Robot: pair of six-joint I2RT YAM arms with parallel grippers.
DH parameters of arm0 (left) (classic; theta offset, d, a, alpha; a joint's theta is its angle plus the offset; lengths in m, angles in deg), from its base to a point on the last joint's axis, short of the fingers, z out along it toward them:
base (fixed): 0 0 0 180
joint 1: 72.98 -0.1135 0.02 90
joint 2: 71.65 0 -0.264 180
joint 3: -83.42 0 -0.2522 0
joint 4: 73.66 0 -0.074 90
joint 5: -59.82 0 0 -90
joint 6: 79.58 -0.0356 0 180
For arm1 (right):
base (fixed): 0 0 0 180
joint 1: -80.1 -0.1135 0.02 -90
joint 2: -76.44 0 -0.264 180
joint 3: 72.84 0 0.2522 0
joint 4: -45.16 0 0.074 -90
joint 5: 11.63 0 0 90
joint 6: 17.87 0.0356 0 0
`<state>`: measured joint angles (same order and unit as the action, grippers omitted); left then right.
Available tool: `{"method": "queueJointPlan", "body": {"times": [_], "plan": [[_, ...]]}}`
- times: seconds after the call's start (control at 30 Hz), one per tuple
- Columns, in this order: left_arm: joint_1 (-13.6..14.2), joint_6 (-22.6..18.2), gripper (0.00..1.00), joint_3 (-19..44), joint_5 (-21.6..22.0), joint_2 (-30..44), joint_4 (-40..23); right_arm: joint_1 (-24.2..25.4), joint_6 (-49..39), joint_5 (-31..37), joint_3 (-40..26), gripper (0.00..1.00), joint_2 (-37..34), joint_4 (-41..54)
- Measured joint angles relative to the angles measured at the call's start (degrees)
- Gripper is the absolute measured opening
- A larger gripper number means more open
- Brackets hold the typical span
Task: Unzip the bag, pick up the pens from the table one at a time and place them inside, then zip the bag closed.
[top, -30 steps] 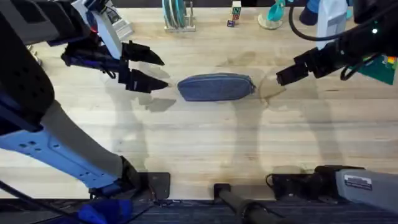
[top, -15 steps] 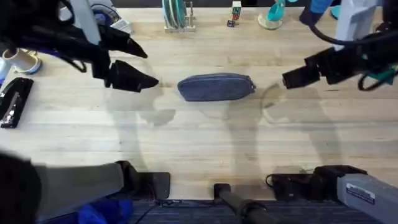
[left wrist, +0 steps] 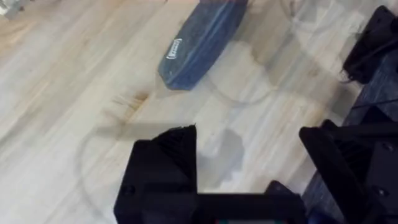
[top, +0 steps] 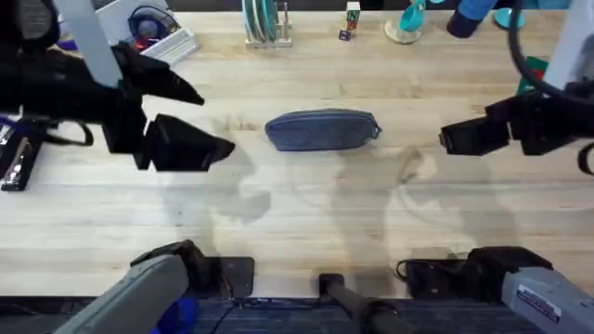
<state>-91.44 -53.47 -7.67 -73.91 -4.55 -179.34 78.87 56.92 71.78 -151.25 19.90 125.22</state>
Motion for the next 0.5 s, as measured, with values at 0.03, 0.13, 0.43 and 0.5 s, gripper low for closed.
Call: {"method": "queueJointPlan", "body": {"times": [0.03, 0.13, 0.43, 0.5], "plan": [[0.0, 0.41, 0.997, 0.01, 0.07, -0.81, -0.63, 0.0, 0.05, 0.0, 0.0, 0.997, 0.84, 0.0], [0.0, 1.89, 0.997, -0.01, 0.09, -3.24, -1.74, 0.0, 0.26, -0.33, 0.0, 0.997, 3.54, 0.06], [0.0, 6.06, 0.996, 0.01, 0.09, -13.32, -3.2, 0.0, 0.46, -2.68, 0.0, 0.996, 9.87, 2.76], [0.0, 6.98, 0.996, 0.01, 0.09, -15.74, -3.77, 0.0, 0.46, -2.87, 0.0, 0.996, 10.66, 3.55]]}}
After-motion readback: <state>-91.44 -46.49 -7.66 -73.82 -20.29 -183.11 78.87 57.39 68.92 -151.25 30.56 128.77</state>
